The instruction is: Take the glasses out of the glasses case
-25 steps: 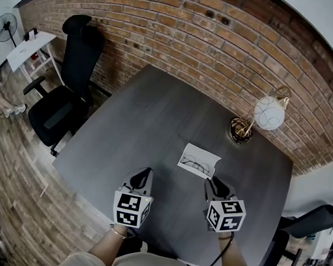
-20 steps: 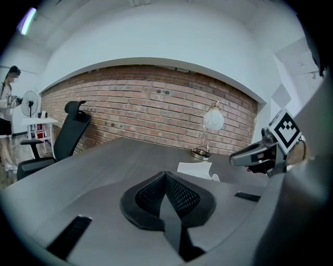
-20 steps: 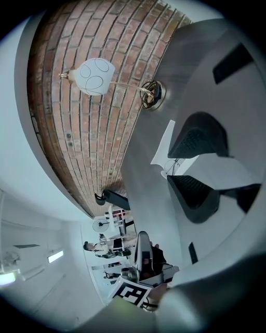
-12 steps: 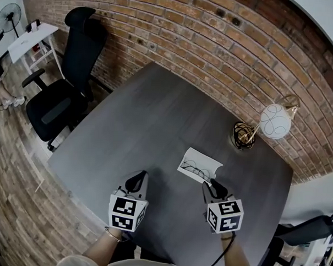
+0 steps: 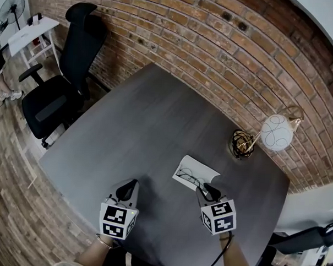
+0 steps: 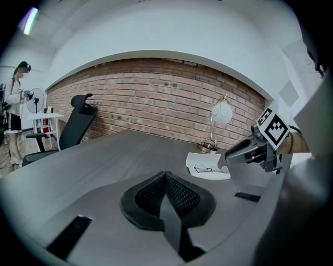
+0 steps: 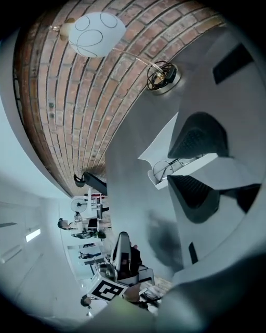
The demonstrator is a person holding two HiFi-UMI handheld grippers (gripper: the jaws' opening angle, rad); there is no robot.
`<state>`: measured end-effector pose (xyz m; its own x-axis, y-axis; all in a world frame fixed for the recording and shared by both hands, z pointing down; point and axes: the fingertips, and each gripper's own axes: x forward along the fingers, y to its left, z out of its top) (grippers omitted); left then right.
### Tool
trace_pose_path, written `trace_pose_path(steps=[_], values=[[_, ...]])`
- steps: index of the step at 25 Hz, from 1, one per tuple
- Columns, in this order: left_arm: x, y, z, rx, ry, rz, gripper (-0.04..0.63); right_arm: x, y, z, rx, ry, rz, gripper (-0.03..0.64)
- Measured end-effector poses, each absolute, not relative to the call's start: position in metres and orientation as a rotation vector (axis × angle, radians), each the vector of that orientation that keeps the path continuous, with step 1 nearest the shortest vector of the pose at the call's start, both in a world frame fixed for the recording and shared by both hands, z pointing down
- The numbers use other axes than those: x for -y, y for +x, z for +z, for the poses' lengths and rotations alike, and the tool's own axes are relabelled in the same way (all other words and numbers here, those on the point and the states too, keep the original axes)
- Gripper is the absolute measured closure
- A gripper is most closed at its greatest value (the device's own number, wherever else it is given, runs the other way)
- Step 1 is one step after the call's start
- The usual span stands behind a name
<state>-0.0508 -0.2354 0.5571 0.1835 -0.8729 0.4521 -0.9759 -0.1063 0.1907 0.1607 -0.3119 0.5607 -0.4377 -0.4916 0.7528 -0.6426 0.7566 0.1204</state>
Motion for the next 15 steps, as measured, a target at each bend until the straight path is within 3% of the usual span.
trace_pose_path(steps=[15], values=[[0.234,-0.057,0.575,1.749,1.965,0.323,0.578,0.336,0.14,0.592,2.078,0.567,0.131,0.502]])
